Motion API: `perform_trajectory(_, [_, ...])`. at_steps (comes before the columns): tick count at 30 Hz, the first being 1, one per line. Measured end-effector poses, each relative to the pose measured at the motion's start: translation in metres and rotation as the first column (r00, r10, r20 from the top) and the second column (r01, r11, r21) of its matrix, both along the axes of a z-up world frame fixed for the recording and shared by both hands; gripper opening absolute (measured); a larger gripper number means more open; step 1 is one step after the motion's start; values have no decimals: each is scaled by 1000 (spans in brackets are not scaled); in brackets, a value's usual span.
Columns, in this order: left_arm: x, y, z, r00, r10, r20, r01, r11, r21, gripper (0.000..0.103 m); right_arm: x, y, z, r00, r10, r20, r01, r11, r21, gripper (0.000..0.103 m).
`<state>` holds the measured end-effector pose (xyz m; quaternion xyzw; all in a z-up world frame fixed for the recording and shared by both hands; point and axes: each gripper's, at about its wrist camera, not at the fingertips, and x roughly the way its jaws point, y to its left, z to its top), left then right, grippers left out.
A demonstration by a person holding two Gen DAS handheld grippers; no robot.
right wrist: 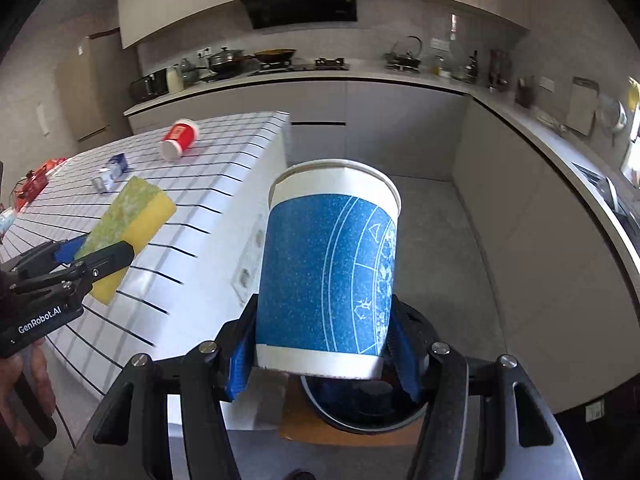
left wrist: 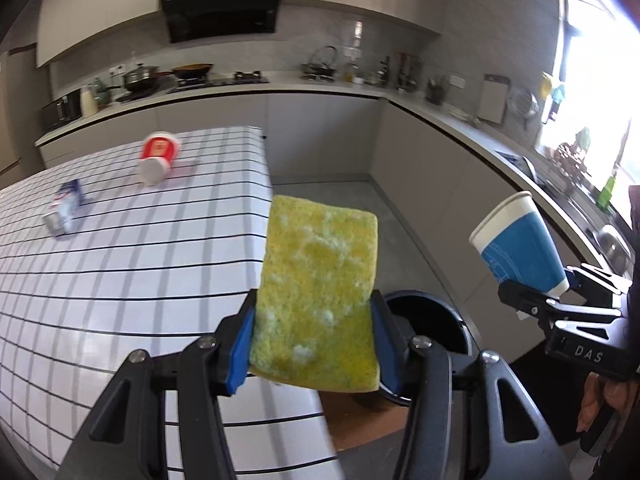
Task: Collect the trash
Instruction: 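Carry the sponge and blue cup over the black bin and release both, then move both tools back over the table toward the red cup and milk carton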
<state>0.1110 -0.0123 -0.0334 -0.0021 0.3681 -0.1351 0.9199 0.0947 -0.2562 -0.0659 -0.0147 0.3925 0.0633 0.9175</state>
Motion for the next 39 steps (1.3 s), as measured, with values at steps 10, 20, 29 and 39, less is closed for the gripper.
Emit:
perform_trajectory(10, [1, -65, -26, 993, -92, -77, 91, 996, -11, 53, -16, -67, -26, 998, -51, -47, 51, 999, -1, 61])
perform_trajectory(20, [14, -113, -80, 971, -140, -196, 145, 989, 15, 53, -1, -95, -83, 988, 33, -154, -37, 999, -23, 61])
perform_trajectory(29, [49, -121, -132, 954, -30, -299, 58, 995, 86, 101, 47, -100, -162, 948, 176, -265, -214, 969, -121, 103])
perform_trajectory(39, [42, -115, -119, 963, 9, -269, 27, 991, 128, 101, 63, -130, -159, 966, 47, -255, -76, 991, -108, 103])
